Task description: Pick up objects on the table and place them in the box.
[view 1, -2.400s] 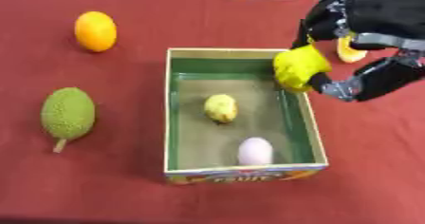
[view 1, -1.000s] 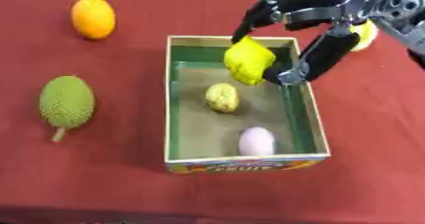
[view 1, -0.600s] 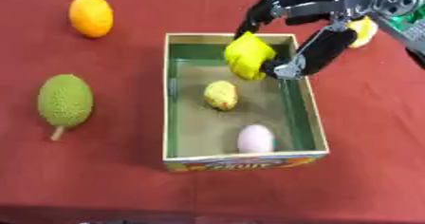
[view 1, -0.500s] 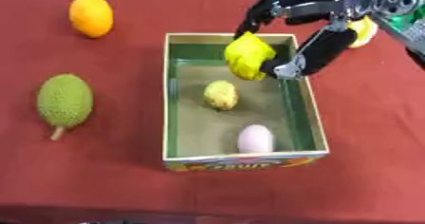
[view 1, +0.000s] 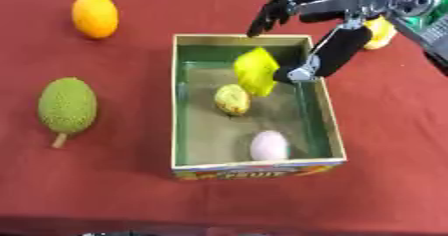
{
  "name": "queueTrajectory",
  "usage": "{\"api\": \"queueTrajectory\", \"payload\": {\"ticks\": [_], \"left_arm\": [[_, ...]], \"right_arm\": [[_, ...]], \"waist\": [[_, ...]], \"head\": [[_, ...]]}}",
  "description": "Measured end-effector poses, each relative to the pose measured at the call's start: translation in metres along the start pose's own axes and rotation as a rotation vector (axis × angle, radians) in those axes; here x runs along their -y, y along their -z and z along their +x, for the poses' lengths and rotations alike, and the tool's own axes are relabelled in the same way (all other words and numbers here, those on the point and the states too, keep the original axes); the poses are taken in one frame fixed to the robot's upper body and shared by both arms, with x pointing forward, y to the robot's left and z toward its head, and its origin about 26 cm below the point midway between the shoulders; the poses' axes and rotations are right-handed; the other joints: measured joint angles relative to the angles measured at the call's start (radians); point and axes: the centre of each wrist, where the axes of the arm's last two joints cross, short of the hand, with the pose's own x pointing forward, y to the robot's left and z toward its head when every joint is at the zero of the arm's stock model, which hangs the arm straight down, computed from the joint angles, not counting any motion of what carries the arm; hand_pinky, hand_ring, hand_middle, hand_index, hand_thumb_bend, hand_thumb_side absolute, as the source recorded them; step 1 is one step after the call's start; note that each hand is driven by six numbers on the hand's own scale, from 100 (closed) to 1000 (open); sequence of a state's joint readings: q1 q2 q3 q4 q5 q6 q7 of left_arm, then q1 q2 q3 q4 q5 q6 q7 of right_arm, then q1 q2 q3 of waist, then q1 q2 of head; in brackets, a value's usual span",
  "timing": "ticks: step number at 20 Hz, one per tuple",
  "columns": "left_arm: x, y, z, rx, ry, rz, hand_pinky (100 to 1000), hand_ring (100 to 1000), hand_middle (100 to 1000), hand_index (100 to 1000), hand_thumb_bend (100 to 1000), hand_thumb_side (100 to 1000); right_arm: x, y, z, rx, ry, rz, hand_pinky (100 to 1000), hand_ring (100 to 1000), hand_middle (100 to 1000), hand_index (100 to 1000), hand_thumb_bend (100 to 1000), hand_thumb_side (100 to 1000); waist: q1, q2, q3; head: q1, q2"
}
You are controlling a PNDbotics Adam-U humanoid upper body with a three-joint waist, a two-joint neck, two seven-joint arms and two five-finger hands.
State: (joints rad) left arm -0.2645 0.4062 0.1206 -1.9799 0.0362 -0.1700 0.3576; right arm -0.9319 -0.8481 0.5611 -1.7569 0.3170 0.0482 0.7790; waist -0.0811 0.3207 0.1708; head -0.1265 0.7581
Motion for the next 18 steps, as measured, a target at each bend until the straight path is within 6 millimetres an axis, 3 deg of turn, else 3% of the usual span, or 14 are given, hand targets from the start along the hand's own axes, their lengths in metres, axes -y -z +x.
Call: {"api": "queueTrajectory", "payload": {"ticks": [7,11,14,15,16,18], "left_arm": [[0.0,0.0,0.0,-0.001,0.0,-0.001,746,602,576,804,100,511],[0.0,0.0,0.0,-0.001,0.001,-0.001,745,601,575,804,100,510],[0.0,0.0,0.0,-0.002,0.001,0.0,745,601,574,804,100,511],[0.0,0.0,0.0,-0.003,0.002,0.001,745,601,574,804,100,501],[0.0,0.0,0.0,-0.003,0.002,0.003,745,601,574,804,100,512],[-0.001,0.0,0.0,-0.003,0.002,0.005,745,601,574,804,100,513]], "right_arm": [[0.0,-0.001,-0.005,-0.002,-0.022,0.007,867,893,859,972,352,299],[-0.002,-0.006,-0.011,-0.017,-0.006,-0.025,852,880,829,948,332,340],[-0.006,-0.021,-0.021,-0.069,0.018,-0.074,828,857,821,923,306,365],[-0.008,-0.029,-0.025,-0.094,0.027,-0.094,819,847,822,919,254,336],[-0.01,-0.037,-0.03,-0.123,0.038,-0.115,815,842,825,920,311,382],[-0.016,-0.054,-0.04,-0.188,0.061,-0.157,807,833,820,920,317,389]], "waist": [[0.005,0.0,-0.005],[0.006,0.001,-0.008],[0.008,0.007,-0.013],[0.009,0.01,-0.015],[0.012,0.013,-0.017],[0.016,0.019,-0.021]], "head": [[0.0,0.007],[0.001,0.007],[0.002,0.006],[0.004,0.005],[0.007,0.002],[0.011,-0.004]]}}
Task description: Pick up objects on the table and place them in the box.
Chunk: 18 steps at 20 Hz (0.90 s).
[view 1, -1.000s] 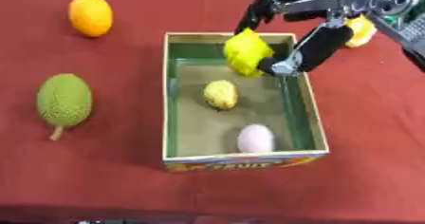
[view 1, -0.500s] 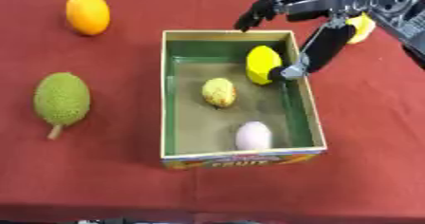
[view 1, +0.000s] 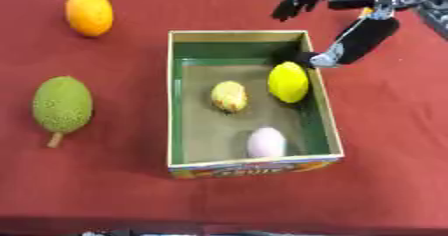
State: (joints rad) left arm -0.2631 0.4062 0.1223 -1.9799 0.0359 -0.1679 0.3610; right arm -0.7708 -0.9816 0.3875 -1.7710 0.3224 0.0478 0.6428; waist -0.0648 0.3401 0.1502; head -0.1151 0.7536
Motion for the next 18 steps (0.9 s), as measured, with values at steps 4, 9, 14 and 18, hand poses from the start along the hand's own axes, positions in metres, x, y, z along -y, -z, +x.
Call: {"api": "queueTrajectory", "payload": {"ticks": [4,9,14,18], "left_arm": [[-0.001,0.0,0.0,-0.001,0.002,0.005,745,601,573,804,100,512],[-0.001,0.0,0.0,-0.001,0.003,0.007,745,601,573,804,100,513],[-0.001,0.0,0.0,-0.002,0.003,0.006,746,601,573,804,100,513],[-0.001,0.0,0.0,-0.002,0.003,0.006,746,601,573,804,100,513]], "right_arm": [[-0.005,-0.027,-0.025,-0.137,0.038,-0.084,794,832,818,910,207,296],[-0.006,-0.045,-0.053,-0.267,0.072,-0.171,794,854,841,919,318,371],[-0.001,-0.049,-0.074,-0.364,0.085,-0.201,774,860,844,921,323,373],[0.001,-0.047,-0.083,-0.399,0.089,-0.207,774,860,844,921,323,373]], "waist": [[0.011,0.012,-0.002],[0.023,0.025,-0.007],[0.03,0.035,-0.004],[0.03,0.036,-0.004]], "head": [[0.009,-0.017],[0.014,-0.04],[0.014,-0.06],[0.012,-0.061]]}}
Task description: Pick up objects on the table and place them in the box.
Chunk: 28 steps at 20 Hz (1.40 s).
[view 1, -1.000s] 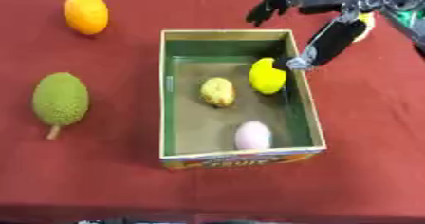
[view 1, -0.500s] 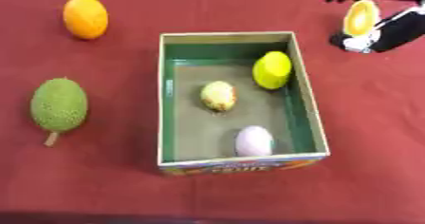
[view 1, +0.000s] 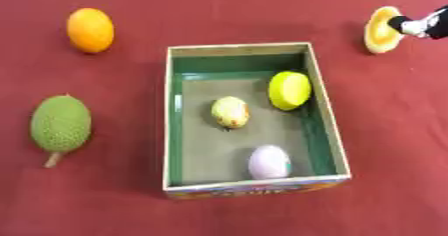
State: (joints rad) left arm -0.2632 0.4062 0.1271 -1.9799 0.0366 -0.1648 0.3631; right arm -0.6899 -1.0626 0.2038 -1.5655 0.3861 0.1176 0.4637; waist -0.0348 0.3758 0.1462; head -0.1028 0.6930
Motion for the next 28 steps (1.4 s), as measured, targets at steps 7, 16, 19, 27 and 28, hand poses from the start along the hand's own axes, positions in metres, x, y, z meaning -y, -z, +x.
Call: {"api": "queueTrajectory", "payload": {"ticks": [7,16,19,27,28], "left_arm": [[0.0,0.0,0.0,-0.002,-0.008,0.001,747,599,572,803,100,519],[0.0,0.001,0.0,-0.002,-0.011,0.002,748,598,572,803,100,521],[0.0,0.001,0.0,-0.003,-0.013,0.002,748,598,572,803,100,520],[0.0,0.001,0.0,-0.004,-0.016,0.003,749,598,573,803,100,518],[0.0,0.001,0.0,-0.004,-0.016,0.003,749,598,573,803,100,517]], "right_arm": [[0.005,0.016,-0.012,-0.106,0.026,-0.016,766,868,843,916,358,426],[-0.017,0.037,-0.033,-0.174,-0.006,0.027,778,872,845,913,376,473],[-0.021,0.039,-0.038,-0.185,-0.018,0.035,780,871,844,911,362,483],[-0.024,0.039,-0.042,-0.199,-0.04,0.022,800,882,854,909,380,543],[-0.025,0.039,-0.043,-0.206,-0.045,0.023,801,883,854,908,381,548]], "waist": [[-0.004,0.033,0.007],[-0.004,0.056,0.012],[-0.004,0.06,0.013],[-0.004,0.064,0.01],[-0.004,0.064,0.01]], "head": [[-0.001,-0.033],[-0.001,-0.035],[-0.001,-0.035],[0.004,-0.035],[0.004,-0.035]]}}
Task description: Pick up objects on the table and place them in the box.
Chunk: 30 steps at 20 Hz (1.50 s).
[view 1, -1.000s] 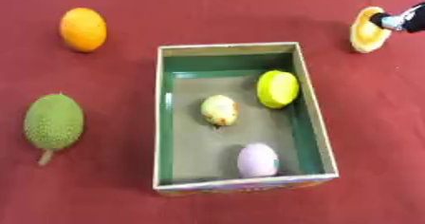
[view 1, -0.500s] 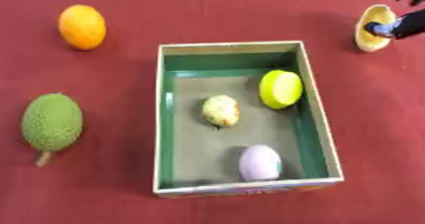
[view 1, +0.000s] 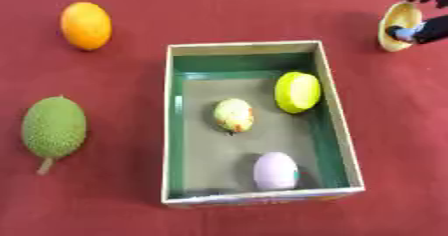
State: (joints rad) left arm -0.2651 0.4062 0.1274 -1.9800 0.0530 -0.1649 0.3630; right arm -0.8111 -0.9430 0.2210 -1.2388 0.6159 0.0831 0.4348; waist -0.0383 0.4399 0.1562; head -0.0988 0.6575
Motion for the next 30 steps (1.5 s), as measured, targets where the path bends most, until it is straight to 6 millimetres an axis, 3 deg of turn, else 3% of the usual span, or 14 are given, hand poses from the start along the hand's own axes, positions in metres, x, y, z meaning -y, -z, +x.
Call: {"api": "queueTrajectory", "payload": {"ticks": [6,9,21,25,30], "left_arm": [[0.0,0.0,0.0,0.0,-0.001,0.0,749,598,573,803,100,518],[0.0,0.0,0.0,0.0,-0.001,0.0,750,598,573,803,100,517],[0.0,0.0,0.0,-0.001,-0.005,0.001,750,598,574,803,100,520],[0.0,0.0001,0.0001,-0.002,-0.006,0.001,750,598,574,803,100,522],[0.0001,0.0002,0.0001,-0.002,-0.009,0.002,751,598,574,803,100,523]], "right_arm": [[-0.0022,0.0003,-0.0043,-0.025,-0.024,-0.005,812,898,873,924,420,601],[-0.0053,0.0001,-0.0061,-0.034,-0.035,0.004,815,900,877,934,402,576],[-0.0078,0.0015,-0.0091,-0.083,-0.046,0.044,811,897,864,930,425,622],[-0.0077,0.0044,-0.0066,-0.076,-0.047,0.044,799,881,824,918,386,607],[-0.0068,0.0075,-0.0008,-0.042,-0.038,0.024,785,855,792,903,296,523]], "waist": [[0.0,0.004,-0.001],[0.0,0.005,-0.002],[0.0,0.005,-0.005],[0.001,0.01,-0.004],[0.0,0.012,-0.003]], "head": [[0.002,0.0],[0.005,0.0],[0.009,-0.003],[0.008,-0.005],[0.008,-0.006]]}}
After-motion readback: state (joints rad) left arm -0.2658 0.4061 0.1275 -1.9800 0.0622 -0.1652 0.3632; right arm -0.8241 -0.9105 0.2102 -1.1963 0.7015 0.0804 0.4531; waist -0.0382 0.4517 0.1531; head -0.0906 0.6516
